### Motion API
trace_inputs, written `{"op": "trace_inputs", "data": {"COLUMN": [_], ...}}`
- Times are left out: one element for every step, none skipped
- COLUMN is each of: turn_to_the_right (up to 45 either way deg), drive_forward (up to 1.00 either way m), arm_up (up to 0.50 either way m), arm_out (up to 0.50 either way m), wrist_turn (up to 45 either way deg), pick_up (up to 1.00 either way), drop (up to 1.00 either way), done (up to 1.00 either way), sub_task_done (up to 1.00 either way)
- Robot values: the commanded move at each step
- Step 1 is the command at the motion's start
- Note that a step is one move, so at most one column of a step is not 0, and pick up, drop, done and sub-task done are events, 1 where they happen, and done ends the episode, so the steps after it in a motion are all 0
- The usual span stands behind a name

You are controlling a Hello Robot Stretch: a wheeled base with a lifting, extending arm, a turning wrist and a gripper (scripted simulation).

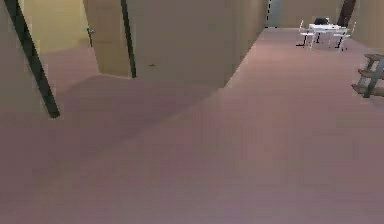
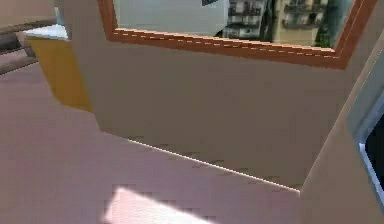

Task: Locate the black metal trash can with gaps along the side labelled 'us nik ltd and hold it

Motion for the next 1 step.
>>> {"op": "trace_inputs", "data": {"turn_to_the_right": [18.0], "drive_forward": [0.0], "arm_up": [0.0], "arm_out": [0.0], "wrist_turn": [0.0], "pick_up": [0.0], "drop": [0.0], "done": [0.0], "sub_task_done": [0.0]}}
